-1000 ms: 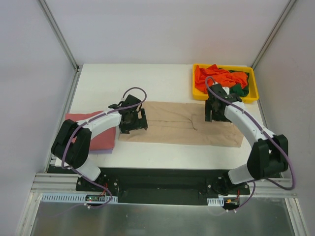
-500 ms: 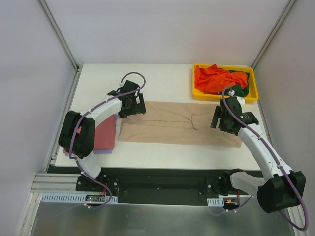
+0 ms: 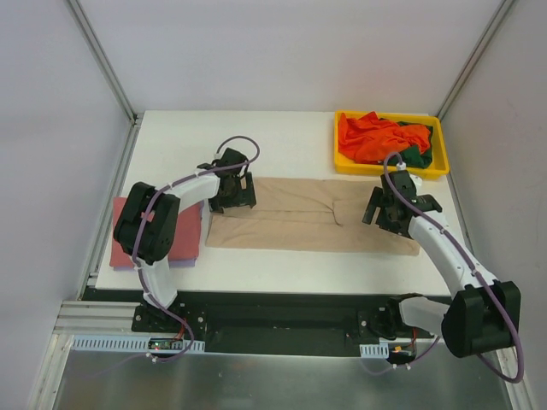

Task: Fold and stack the t-shirts
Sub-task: Rotate the tshirt 90 degrees

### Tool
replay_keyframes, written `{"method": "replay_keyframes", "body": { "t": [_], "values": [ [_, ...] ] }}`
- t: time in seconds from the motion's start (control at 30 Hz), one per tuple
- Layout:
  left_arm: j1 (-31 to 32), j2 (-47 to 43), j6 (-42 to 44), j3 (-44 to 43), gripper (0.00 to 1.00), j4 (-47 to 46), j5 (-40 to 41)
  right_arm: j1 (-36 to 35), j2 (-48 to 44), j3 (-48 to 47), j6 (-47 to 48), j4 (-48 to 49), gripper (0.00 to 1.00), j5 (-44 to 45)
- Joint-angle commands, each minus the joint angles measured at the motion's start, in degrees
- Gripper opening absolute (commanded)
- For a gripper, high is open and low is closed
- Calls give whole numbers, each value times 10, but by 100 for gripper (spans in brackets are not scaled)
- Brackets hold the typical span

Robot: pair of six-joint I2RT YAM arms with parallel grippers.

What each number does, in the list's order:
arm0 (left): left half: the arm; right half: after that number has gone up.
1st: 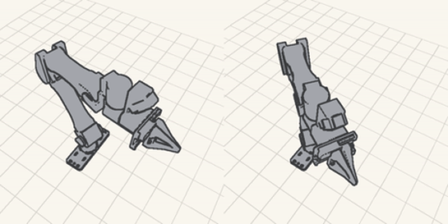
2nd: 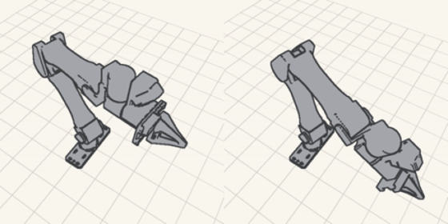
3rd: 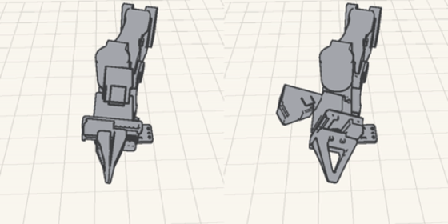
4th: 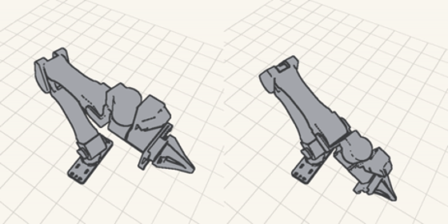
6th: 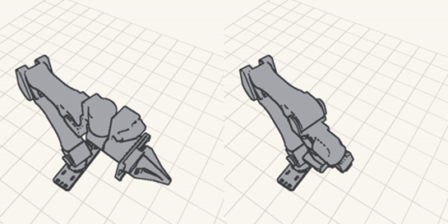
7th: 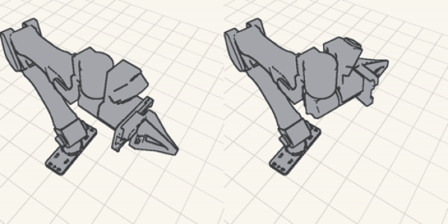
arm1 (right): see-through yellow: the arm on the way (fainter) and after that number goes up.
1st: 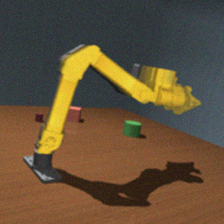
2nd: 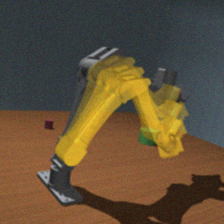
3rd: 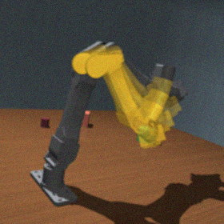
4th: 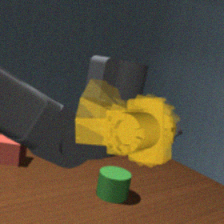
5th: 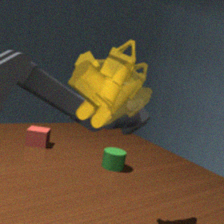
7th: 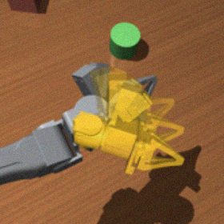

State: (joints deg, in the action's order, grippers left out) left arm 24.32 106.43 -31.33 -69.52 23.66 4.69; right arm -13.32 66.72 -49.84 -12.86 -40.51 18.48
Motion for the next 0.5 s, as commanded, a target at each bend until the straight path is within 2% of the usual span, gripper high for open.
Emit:
{"method": "replay_keyframes", "body": {
  "t": [0.0,0.3,0.47],
  "values": [
    [27,-51,-32,94,99,34,-39,19,28,-6,-15,53,96,-47],
    [115,-213,-105,244,99,41,-63,44,205,-83,-48,70,96,-142],
    [136,-304,-128,305,99,58,-76,32,298,-144,-38,57,96,-153]
  ]
}}
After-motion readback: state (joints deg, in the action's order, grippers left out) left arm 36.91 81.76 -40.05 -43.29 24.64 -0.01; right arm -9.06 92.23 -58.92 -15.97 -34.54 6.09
